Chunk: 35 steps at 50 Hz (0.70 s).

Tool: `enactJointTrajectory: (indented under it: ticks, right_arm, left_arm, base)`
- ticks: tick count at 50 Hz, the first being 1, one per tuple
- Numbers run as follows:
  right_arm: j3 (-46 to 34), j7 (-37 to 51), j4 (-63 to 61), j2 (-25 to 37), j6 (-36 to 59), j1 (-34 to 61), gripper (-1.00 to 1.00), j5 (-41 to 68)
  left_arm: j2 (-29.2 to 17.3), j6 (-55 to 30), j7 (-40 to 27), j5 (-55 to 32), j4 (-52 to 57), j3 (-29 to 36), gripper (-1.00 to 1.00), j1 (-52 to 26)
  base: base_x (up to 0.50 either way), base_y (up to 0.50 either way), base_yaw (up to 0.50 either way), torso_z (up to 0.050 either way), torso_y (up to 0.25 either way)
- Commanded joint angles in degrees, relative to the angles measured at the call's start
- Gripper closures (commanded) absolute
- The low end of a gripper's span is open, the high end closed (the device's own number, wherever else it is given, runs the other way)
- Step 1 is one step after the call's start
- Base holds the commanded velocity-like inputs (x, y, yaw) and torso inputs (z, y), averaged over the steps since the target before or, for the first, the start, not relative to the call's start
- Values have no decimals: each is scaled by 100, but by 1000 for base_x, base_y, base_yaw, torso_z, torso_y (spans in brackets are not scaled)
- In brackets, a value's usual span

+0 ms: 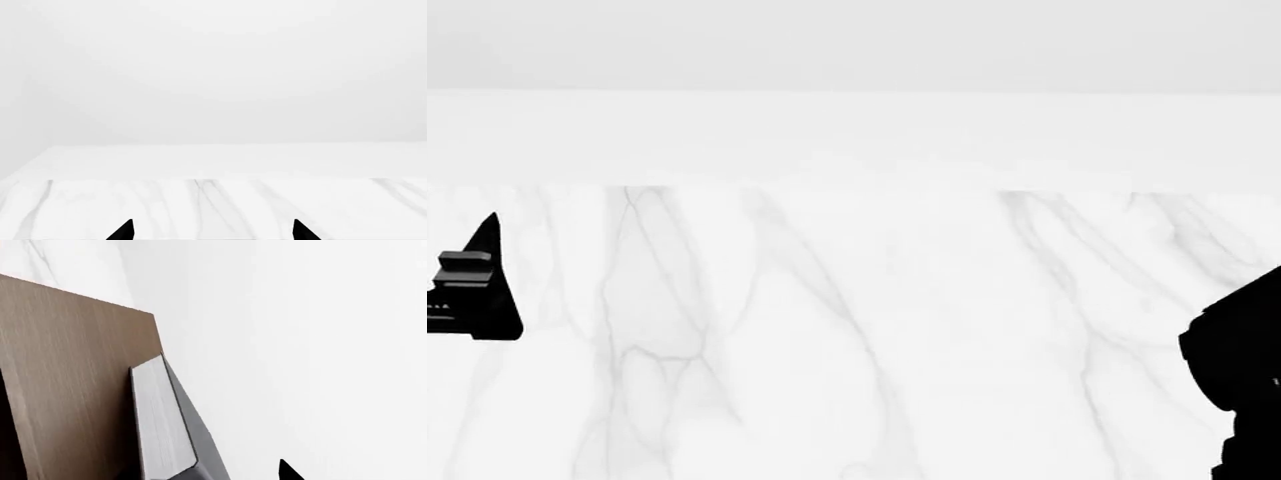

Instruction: Pick up the book on the left and place it on top of the shelf.

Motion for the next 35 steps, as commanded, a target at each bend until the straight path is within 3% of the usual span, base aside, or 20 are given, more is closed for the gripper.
enactJointTrajectory:
  ticks: [1,8,29,31,35]
  right_arm:
    - [-384,-856,-1,-420,-1095,250,-100,-206]
    - [-619,-1575,-1,-858,-2256,597,-100,-248]
    - [-740,-1264,-2,-912,-2599,694,-100,-224]
    - [-284,-1374,-3,-942,-2900,778,-100,100]
    - [1242,-2499,-2,-940,-3515,867,-100,957]
  left_arm:
    - [-14,71,2,1,-44,32,-100,33]
    - [-21,105,1,-13,-49,21,-100,57]
    - [-40,150,-26,-46,-69,43,-100,78]
    - [-45,156,-25,-53,-62,40,-100,86]
    - [-51,231,4,-45,-95,51,-100,123]
  base:
    - [0,0,0,0,0]
    - [0,0,0,0,0]
    - [0,0,0,0,0]
    - [0,0,0,0,0]
    - [0,0,0,0,0]
